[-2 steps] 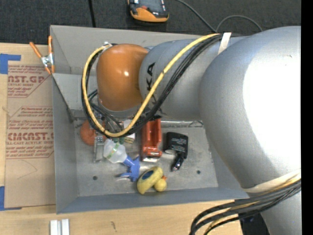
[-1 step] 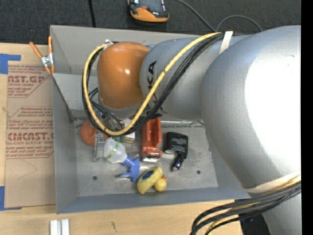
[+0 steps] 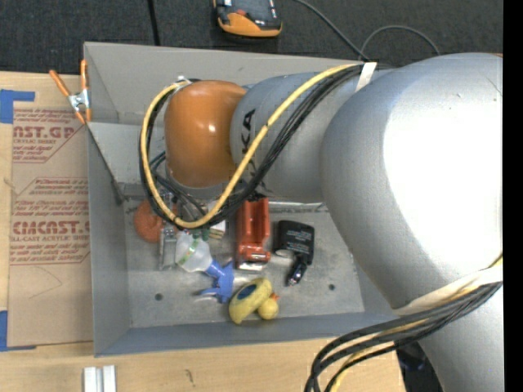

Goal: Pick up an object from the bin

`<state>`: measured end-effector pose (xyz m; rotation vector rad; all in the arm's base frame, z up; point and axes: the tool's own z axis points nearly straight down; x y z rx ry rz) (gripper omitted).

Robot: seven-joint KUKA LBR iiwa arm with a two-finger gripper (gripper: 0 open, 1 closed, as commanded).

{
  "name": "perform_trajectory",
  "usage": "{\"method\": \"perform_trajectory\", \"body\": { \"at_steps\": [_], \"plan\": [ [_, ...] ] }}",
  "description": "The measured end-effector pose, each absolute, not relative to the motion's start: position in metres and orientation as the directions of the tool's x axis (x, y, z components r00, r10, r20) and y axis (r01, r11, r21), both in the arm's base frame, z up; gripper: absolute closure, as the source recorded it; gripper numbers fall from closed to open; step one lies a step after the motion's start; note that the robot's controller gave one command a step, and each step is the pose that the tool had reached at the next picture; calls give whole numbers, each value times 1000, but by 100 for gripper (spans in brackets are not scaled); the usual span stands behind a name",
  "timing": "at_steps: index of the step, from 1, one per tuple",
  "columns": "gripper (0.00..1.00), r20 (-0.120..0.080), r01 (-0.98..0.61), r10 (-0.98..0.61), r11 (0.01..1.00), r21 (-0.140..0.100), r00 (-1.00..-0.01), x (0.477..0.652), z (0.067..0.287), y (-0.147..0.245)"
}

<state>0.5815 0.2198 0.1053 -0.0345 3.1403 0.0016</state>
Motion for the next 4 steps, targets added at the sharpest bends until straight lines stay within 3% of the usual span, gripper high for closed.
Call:
{"method": "perform_trajectory", "body": {
  "at_steps": [1,2,3,4],
  "plan": [
    [0,-1,-19,-19,1000,0,-1000,581,75,235],
    [0,-4,-44,-44,999,1,-999,583,66,244],
    [0,-2,-96,-96,995,2,-995,578,80,190],
    [100,-7,-91,-91,996,0,-996,592,74,174]
  ]
}}
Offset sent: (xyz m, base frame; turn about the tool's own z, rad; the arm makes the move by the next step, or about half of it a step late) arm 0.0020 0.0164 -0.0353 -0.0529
